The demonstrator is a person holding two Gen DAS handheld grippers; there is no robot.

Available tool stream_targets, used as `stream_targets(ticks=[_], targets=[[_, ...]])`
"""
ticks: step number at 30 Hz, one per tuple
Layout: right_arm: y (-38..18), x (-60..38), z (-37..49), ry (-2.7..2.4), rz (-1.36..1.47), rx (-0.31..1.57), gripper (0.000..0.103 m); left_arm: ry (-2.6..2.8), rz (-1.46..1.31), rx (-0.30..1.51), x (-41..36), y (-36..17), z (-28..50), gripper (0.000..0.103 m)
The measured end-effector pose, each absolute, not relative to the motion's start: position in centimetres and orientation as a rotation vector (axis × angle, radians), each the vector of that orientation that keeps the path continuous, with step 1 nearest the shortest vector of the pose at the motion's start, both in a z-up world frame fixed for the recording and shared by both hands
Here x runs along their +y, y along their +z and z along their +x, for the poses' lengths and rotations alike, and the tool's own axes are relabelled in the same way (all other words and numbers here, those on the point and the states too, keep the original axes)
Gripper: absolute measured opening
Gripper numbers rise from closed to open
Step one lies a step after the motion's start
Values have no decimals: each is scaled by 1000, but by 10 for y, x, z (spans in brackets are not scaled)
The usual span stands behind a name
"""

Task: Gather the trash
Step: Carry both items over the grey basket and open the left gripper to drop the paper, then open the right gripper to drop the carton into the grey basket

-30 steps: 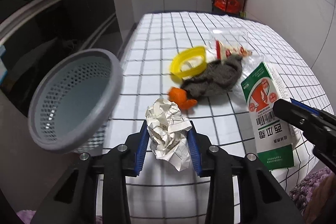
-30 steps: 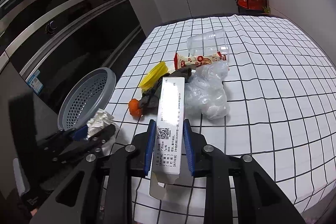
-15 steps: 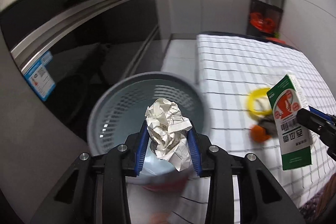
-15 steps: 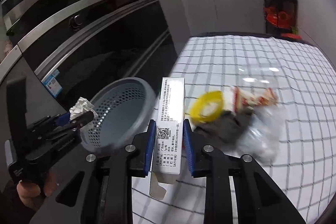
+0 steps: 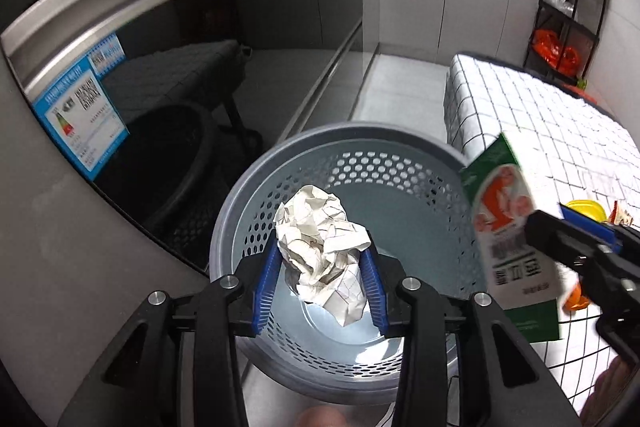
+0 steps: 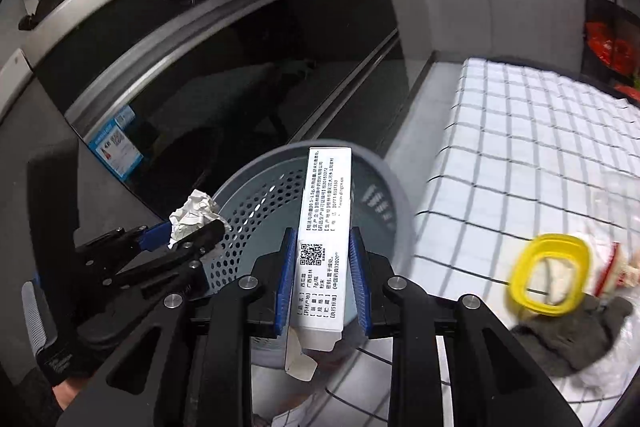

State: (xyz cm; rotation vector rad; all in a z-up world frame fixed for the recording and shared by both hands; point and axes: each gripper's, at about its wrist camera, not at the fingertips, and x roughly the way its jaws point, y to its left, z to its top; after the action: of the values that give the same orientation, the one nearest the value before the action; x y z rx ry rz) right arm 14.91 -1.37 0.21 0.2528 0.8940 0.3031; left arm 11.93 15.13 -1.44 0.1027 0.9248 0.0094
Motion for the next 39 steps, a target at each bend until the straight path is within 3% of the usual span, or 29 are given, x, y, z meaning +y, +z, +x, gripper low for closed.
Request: stream_targets(ticks=[6, 11, 12, 13, 39], targets=[[-15, -4, 164, 315, 257, 939, 26, 16, 79, 966, 161, -23, 124, 45], [-16, -5, 165, 308, 260, 934, 28, 36, 65, 956, 166, -21, 123, 72], [-16, -6, 165, 312, 267, 936, 31, 38, 63, 954, 167, -20, 123, 73], [-16, -7, 165, 311, 270, 936, 41, 41, 63, 954, 166, -20, 122, 75], [-26, -51, 100, 204, 295, 925, 43, 3, 83, 882, 151, -6, 99, 76]])
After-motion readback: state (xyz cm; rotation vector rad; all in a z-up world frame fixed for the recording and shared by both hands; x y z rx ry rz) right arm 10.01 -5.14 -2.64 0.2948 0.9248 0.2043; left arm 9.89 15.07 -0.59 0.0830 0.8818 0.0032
